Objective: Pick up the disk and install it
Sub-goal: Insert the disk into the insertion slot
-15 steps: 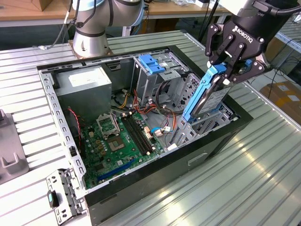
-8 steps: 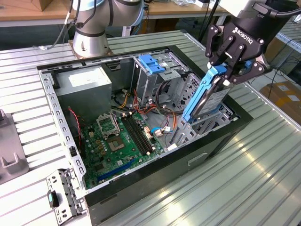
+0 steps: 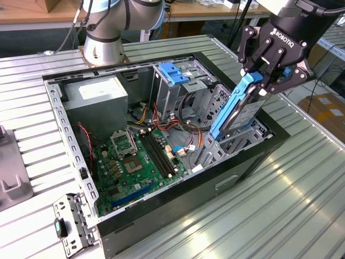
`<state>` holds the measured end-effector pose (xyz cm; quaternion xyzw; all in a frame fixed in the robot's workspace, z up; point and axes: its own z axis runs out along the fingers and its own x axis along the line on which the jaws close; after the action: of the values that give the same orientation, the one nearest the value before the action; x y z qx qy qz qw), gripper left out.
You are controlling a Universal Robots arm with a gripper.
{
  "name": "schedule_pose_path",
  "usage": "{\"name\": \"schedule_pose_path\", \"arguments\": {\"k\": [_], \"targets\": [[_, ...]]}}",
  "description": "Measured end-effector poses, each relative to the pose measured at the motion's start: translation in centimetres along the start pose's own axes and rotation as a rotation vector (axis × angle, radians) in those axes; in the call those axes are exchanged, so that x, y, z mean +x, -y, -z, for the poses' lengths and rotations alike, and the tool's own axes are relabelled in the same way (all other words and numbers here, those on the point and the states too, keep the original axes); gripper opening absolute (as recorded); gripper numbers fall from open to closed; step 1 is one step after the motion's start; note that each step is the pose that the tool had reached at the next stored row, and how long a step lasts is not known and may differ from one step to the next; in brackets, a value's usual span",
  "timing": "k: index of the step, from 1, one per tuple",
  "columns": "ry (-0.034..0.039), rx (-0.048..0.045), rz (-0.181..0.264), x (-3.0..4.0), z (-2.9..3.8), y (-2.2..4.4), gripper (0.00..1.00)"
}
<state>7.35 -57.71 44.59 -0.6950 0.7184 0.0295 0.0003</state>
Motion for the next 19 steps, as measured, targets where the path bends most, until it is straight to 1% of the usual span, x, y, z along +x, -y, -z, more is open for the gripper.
{"name": "schedule_pose_path", "arguments": {"k": [6, 8, 19], "targets": [[0.0002, -0.0007, 0.000, 0.11, -0.11, 0.19, 0.37], [0.0012, -0.0007, 0.000, 0.17, -0.23, 0.21, 0.37], [-0.0003, -0.0012, 0.002, 0.27, -0.78, 0.23, 0.37]]}}
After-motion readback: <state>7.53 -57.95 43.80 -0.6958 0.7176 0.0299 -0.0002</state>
